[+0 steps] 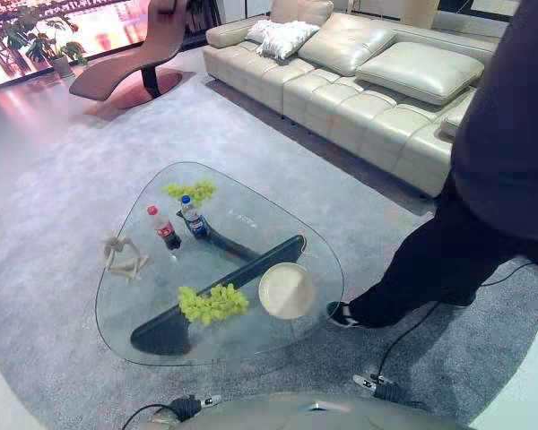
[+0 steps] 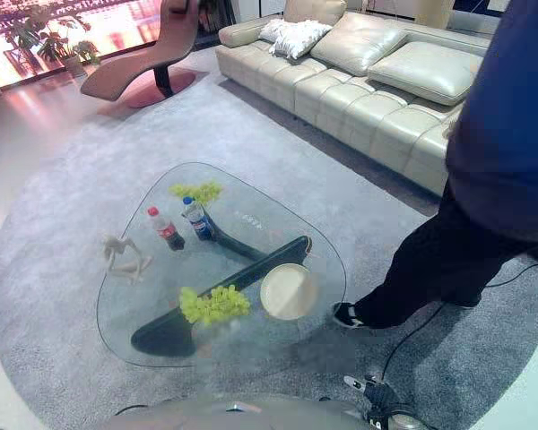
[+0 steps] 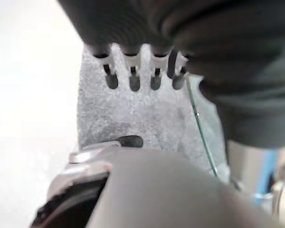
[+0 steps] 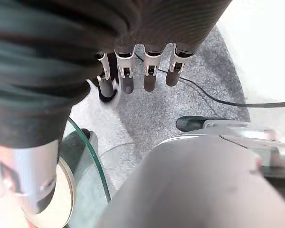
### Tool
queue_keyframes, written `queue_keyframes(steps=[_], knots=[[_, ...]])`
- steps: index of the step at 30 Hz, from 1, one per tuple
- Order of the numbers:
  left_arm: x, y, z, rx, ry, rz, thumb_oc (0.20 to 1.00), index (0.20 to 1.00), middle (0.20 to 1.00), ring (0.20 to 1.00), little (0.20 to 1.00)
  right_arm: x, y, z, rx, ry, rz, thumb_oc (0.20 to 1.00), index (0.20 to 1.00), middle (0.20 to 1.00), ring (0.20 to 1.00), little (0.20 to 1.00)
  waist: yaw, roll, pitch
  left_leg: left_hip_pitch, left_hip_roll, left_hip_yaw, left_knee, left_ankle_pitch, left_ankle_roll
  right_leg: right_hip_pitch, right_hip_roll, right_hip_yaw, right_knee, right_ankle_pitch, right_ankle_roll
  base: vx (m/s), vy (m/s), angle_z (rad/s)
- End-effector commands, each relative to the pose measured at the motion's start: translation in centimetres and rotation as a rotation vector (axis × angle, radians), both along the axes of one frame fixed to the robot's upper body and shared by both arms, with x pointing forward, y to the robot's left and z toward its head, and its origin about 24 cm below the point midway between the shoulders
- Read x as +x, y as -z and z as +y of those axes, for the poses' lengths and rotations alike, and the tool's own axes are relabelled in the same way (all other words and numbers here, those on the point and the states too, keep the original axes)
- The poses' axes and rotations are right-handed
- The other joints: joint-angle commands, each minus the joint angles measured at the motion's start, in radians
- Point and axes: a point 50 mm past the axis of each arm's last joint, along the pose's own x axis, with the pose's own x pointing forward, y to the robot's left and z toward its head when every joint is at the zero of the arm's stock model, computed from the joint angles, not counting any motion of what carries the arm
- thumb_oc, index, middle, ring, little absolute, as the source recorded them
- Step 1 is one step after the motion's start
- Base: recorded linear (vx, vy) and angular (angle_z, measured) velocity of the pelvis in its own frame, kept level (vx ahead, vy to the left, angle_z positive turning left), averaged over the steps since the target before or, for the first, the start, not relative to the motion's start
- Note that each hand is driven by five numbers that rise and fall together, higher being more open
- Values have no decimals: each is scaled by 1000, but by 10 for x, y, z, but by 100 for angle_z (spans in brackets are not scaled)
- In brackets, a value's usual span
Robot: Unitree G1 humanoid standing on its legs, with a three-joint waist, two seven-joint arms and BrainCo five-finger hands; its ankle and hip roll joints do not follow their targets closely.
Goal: Pick up fruits into the plate
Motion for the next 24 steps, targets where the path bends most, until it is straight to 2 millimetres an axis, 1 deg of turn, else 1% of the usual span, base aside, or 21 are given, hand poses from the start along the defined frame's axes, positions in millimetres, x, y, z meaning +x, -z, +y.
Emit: queue_keyframes(steps=[1, 3, 7, 17, 20, 24], knots=[[20, -2, 2, 48, 98, -37, 1000, 1000, 1000, 1000, 1000, 26, -1, 18, 35, -45, -52, 1000, 1000, 1000, 1000, 1000, 8, -24, 44, 26, -52, 19, 11, -143, 49, -15, -31, 38, 55, -43, 55, -216, -59, -25], [20, -3, 4, 60, 55, -45, 1000, 1000, 1000, 1000, 1000, 27, -1, 18, 35, -46, -55, 1000, 1000, 1000, 1000, 1000, 8, -24, 47, 27, -53, 20, 9, -144, 49, -15, -30, 40, 56, -44, 57, 0, 0, 0], [20, -3, 7, 83, 50, -32, 1000, 1000, 1000, 1000, 1000, 28, -1, 16, 36, -42, -54, 1000, 1000, 1000, 1000, 1000, 12, -25, 49, 23, -52, 18, 10, -142, 48, -18, -30, 38, 57, -43, 58, 0, 0, 0], [28, -6, 8, 136, 96, -66, 1000, 1000, 1000, 1000, 1000, 30, -2, 14, 27, -36, -61, 1000, 1000, 1000, 1000, 1000, 14, -25, 75, 0, -50, 14, 16, -135, 48, -43, -27, 41, 65, -41, 56, 0, 0, 0], [38, -8, 8, 182, 114, -112, 1000, 1000, 1000, 1000, 1000, 35, -4, 13, 22, -45, -76, 1000, 1000, 1000, 1000, 1000, 11, -24, 94, -22, -50, 14, 20, -129, 49, -69, -24, 49, 72, -38, 54, -11, 4, -1], [59, -15, 8, 252, 150, -199, 1000, 1000, 1000, 1000, 1000, 45, -8, 10, 15, -50, -104, 1000, 1000, 1000, 1000, 1000, 8, -20, 122, -58, -48, 11, 27, -118, 49, -113, -18, 54, 87, -35, 48, -31, 10, -3]])
